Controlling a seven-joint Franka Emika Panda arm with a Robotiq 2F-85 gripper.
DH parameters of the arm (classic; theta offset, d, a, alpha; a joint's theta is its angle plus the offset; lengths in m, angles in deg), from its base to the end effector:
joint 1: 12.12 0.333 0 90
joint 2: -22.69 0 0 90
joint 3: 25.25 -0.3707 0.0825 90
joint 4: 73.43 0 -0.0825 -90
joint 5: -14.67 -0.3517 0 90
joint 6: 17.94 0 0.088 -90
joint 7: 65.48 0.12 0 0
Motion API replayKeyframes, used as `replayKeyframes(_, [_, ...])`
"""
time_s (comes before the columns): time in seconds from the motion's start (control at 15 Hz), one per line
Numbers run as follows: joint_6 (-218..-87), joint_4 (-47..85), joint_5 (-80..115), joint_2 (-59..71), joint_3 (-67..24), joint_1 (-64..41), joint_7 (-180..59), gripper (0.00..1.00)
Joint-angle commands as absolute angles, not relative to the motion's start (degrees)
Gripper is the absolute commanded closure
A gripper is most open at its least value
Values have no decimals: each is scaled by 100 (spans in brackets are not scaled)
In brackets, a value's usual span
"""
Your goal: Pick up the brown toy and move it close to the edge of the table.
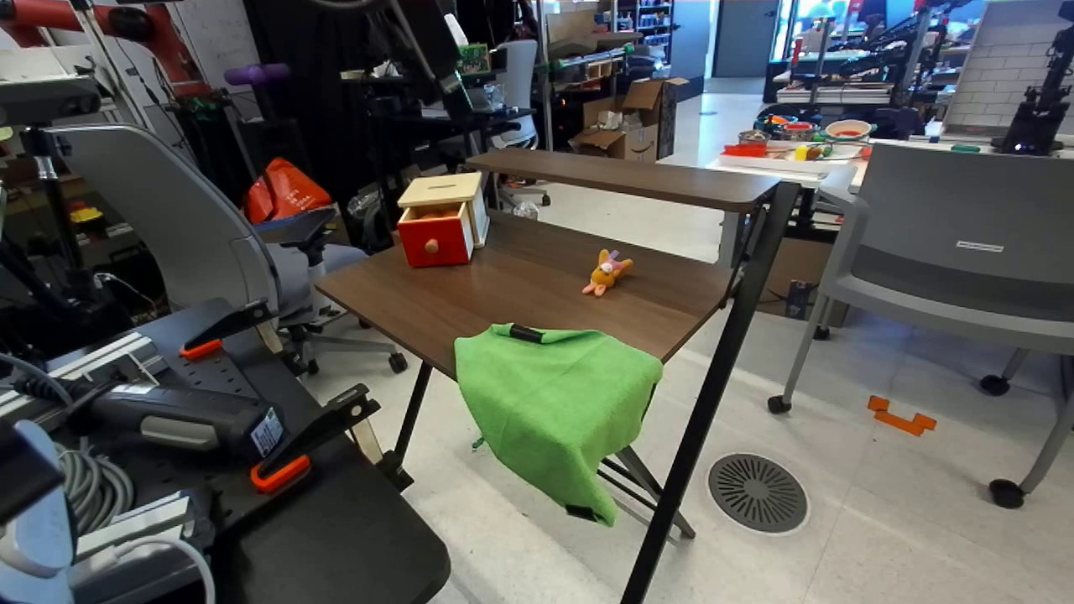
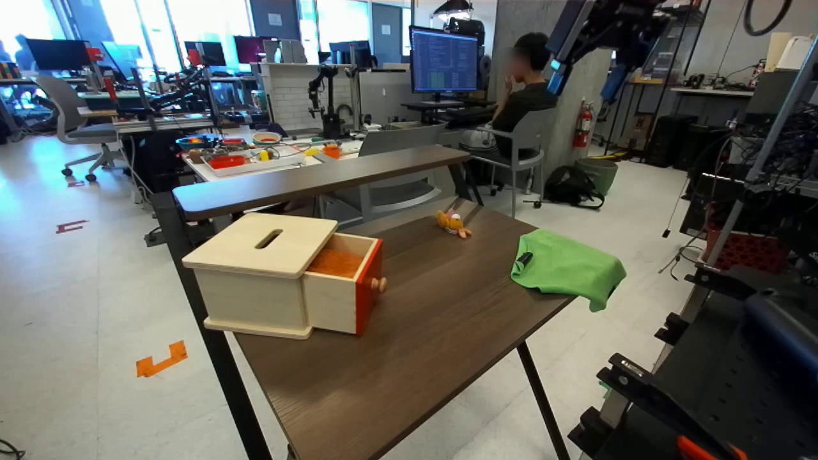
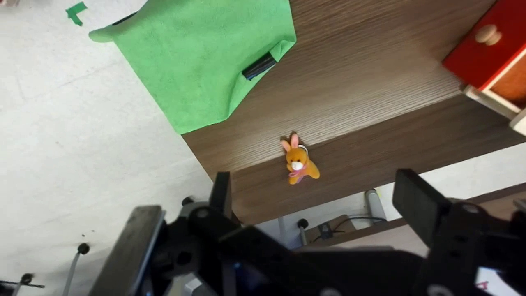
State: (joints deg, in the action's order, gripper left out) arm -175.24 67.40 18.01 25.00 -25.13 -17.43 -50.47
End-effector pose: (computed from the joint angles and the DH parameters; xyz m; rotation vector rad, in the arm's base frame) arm 0.4822 -0.0438 0.4126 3.0593 -0.4729 0.5140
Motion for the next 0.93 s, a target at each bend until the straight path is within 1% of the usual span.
replayKeyframes(0.0, [-17318,5372,2560,1000,-2329,-1644,-4021,0])
replayKeyframes(0.07, [-17255,5019,2727,637,-2346,-1657,-3771,0])
replayKeyframes(0.13, [-17164,4687,2633,287,-2097,-1391,-3728,0])
replayKeyframes(0.47, [-16658,3013,2279,-1398,-1636,-871,-3448,0])
replayKeyframes(0.87, [-16012,1070,1851,-3064,-1546,-743,-3297,0])
